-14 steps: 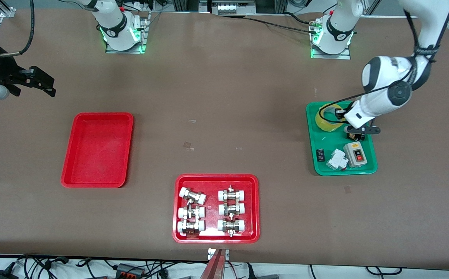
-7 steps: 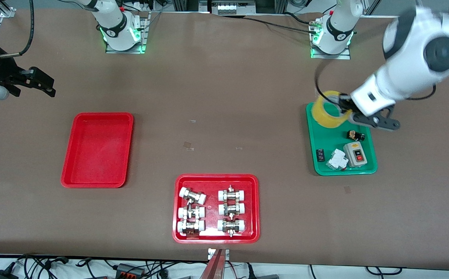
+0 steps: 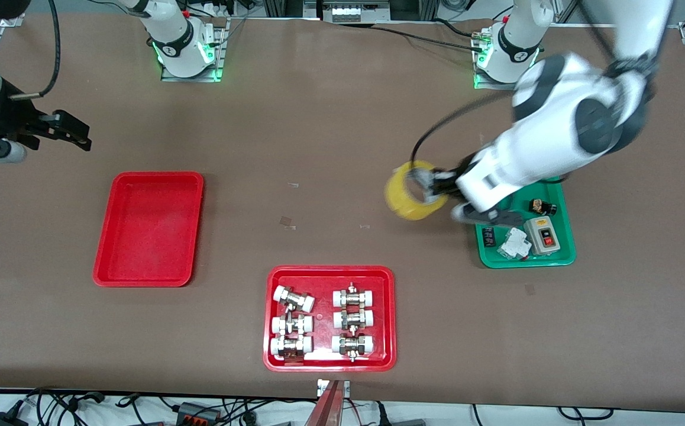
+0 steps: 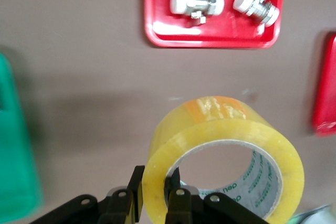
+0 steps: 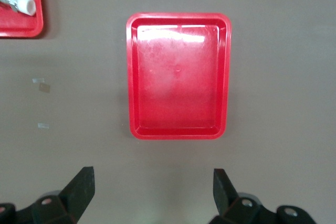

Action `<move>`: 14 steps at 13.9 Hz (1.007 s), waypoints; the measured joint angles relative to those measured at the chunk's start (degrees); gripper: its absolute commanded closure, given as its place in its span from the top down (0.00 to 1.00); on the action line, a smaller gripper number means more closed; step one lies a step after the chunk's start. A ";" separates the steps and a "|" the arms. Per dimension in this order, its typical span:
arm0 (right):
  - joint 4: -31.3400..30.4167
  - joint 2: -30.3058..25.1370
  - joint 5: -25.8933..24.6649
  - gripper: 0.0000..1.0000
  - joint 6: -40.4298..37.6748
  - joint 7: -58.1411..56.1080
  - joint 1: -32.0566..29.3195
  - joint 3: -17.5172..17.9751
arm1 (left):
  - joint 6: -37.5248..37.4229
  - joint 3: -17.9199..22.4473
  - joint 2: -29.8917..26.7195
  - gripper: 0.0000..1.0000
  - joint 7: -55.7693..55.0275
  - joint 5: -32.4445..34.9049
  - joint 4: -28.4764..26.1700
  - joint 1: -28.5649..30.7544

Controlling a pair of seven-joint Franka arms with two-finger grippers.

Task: Left arm passes tape to right arm into tray
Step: 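Lift the tape with the left gripper while the right gripper reaches out, then close the right gripper on the tape held by the left gripper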

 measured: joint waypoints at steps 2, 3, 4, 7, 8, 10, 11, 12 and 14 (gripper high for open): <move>-0.06 0.62 0.36 1.00 -0.40 -0.04 0.06 0.05 | 6.85 -0.19 4.08 0.00 -6.53 0.00 2.13 -4.46; -0.07 0.85 1.17 1.00 -0.59 -0.04 0.09 0.09 | 9.68 -0.24 5.49 0.00 -10.04 -0.01 2.72 -6.37; -0.07 1.05 2.39 1.00 -0.86 -0.04 0.12 0.12 | 11.49 -0.27 6.55 0.00 -14.84 -0.18 3.28 -7.92; -0.17 2.00 8.41 1.00 -1.54 -0.58 0.23 0.27 | 14.63 -0.43 7.93 0.00 -30.27 -5.84 4.37 -10.42; -0.19 2.79 11.47 1.00 -1.52 -1.00 0.33 0.40 | 15.53 -0.44 8.23 0.00 -33.76 -8.54 4.48 -11.03; -0.16 5.64 19.95 1.00 -0.57 -1.68 0.62 0.65 | 16.27 -0.44 9.13 0.00 -40.77 -11.42 4.59 -11.96; -0.10 6.56 24.09 1.00 0.71 -2.02 0.83 0.70 | 16.30 -0.44 9.30 0.00 -43.02 -11.44 4.66 -12.07; 0.05 7.72 29.12 1.00 3.13 -2.26 1.68 0.76 | 16.30 -0.44 9.39 0.00 -44.74 -11.57 4.69 -12.13; 0.33 10.29 36.19 1.00 8.82 -2.27 4.63 0.93 | 16.63 -0.47 9.64 0.00 -46.39 -12.67 4.78 -12.35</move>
